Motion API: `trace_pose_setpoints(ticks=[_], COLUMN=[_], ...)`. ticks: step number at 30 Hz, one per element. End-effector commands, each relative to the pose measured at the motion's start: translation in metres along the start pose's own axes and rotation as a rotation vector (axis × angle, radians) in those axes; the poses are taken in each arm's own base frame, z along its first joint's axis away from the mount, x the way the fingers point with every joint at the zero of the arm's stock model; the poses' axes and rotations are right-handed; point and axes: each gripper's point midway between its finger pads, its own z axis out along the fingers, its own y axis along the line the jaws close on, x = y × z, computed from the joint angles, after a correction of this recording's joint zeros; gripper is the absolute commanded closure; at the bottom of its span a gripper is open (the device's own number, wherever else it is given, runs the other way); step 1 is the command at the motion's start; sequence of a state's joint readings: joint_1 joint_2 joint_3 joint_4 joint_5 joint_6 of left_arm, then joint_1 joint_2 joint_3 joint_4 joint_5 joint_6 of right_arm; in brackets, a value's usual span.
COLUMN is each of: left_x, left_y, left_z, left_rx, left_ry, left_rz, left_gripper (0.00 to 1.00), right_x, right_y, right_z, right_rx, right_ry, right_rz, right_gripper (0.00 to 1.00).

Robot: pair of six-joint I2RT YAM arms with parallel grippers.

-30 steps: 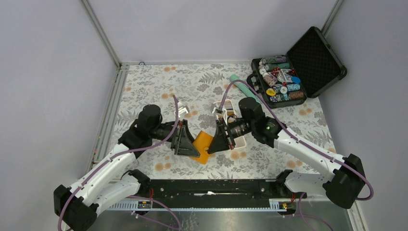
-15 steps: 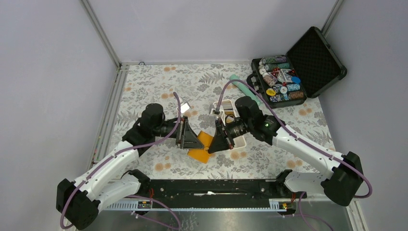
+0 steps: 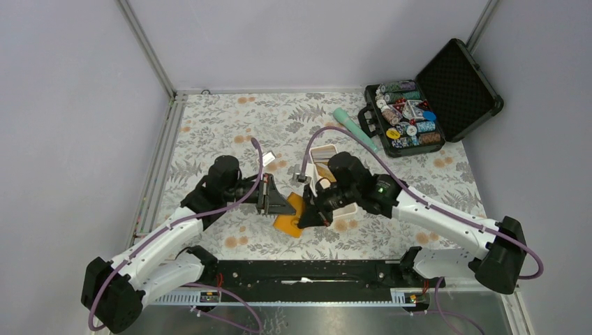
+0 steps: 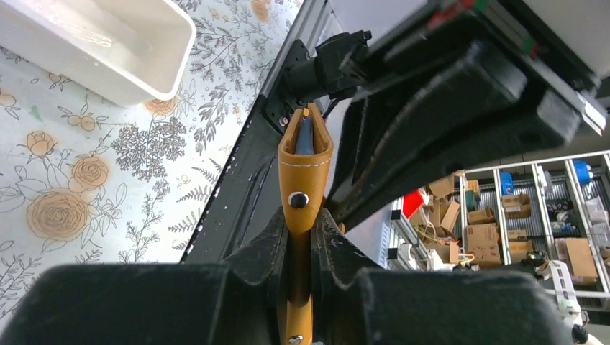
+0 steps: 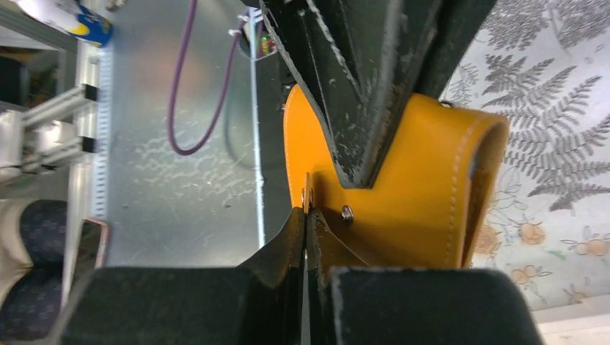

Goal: Put the credit cards into the card holder
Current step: Open the card holder at the center of the board.

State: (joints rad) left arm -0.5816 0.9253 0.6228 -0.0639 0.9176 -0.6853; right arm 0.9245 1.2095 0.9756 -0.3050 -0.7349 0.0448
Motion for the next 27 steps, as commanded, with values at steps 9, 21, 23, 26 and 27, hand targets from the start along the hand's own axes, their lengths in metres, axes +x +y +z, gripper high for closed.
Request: trace_pose_setpoints(ticks=[9,21,23,26,27], left_x=[-0.027,-0.042,-0.045,-0.048,-0.048], left_y=[0.029,0.071,0.073,0.079,0.081], left_z=[-0.001,-0.032,-0.032,-0.035,-0.036], left_rx=[-0.184,-0.339,-0.328,-0.345,-0.357], left_ry=[-0.123,-0.35,-0.398,-0.447,-0.46], left_rz=[0.033,-0.012,-0.028,-0.067,-0.074], left_gripper=[1.0,1.0,1.0,1.0,1.0], right_x=[-0.027,-0.036,-0.036,-0.038,-0.043], right_y=[0.008,-0.039,-0.048,-0.052,-0.055], right_z=[0.008,-0.061,-0.064,-0.05,-0.047], right_rx=[0.166,0.604,0.655,0.624,0.617], right_ry=[-0.063,-0.365,-0.41,-0.485,-0.529], right_rz=[-0.253,-0.124,-0.042,0.084,0.137], right_gripper=[1.0,0.1,0.08,0.07,0.07])
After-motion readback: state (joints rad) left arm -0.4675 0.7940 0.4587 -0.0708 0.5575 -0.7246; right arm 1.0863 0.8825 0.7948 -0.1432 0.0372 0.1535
